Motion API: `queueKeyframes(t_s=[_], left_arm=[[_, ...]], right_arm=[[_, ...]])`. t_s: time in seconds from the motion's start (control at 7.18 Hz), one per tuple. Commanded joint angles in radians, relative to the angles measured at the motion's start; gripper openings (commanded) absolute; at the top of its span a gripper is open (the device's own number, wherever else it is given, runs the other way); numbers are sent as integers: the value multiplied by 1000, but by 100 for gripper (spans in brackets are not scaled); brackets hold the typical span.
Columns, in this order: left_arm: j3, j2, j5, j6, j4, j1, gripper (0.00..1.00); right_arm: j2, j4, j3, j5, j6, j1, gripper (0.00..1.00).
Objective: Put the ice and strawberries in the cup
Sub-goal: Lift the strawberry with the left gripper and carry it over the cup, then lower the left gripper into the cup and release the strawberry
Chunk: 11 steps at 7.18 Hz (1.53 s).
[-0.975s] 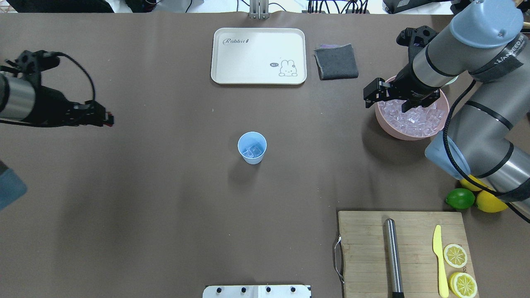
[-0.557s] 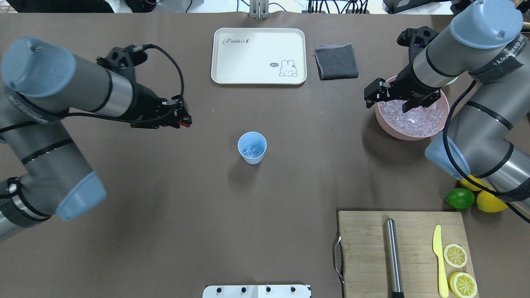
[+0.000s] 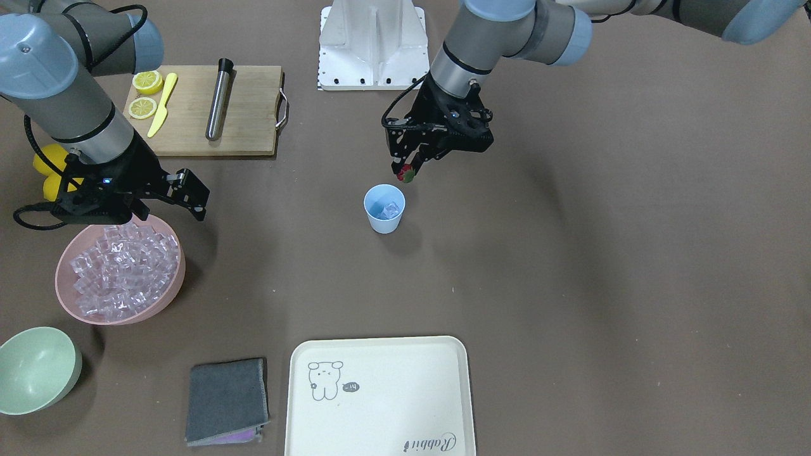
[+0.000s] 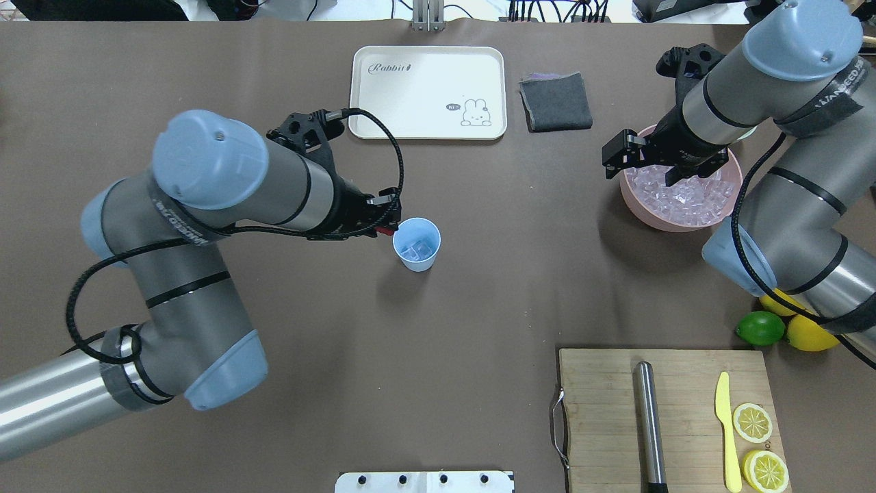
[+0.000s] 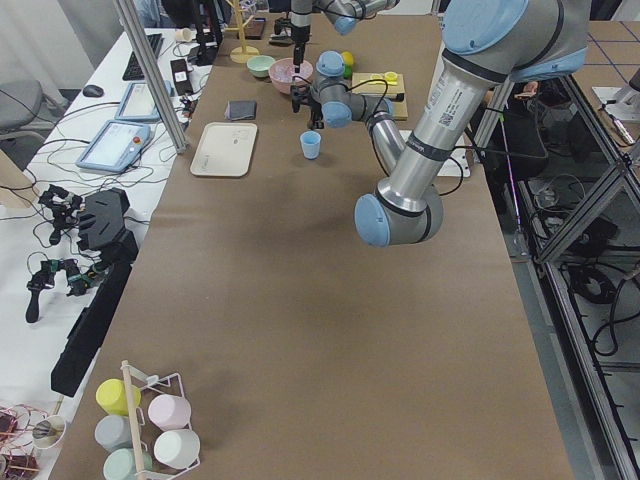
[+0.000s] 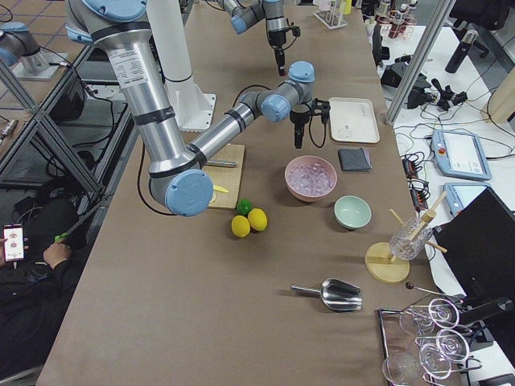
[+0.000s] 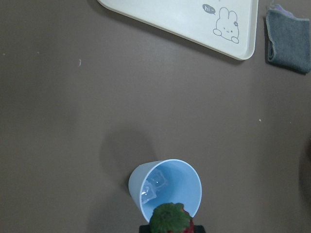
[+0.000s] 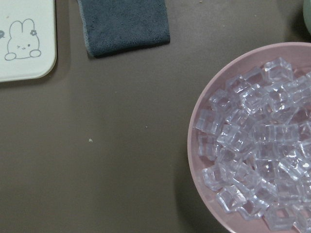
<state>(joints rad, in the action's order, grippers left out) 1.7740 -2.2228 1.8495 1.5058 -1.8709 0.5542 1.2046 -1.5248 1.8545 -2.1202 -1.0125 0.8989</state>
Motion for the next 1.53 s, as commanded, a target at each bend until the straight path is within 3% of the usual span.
queueKeyframes(t_s=[0.0, 0.28, 0.84, 1.11, 1.25, 1.39], left_arm=[[-56, -26, -27, 2, -5, -29, 0], [-80, -29, -96, 2, -17, -71, 0], [-91, -34, -99, 4, -24, -71, 0], [-99, -35, -101, 5, -25, -66, 9], [-102, -37, -119, 40, -25, -66, 33], [-117, -49, -162, 86, -28, -68, 81]], right_arm=[[1, 0, -6, 0, 2, 0, 99], [1, 0, -5, 0, 0, 0, 99], [3, 0, -5, 0, 0, 2, 99], [1, 0, -5, 0, 3, 0, 99], [0, -2, -5, 0, 5, 0, 99], [0, 0, -5, -1, 5, 0, 99]])
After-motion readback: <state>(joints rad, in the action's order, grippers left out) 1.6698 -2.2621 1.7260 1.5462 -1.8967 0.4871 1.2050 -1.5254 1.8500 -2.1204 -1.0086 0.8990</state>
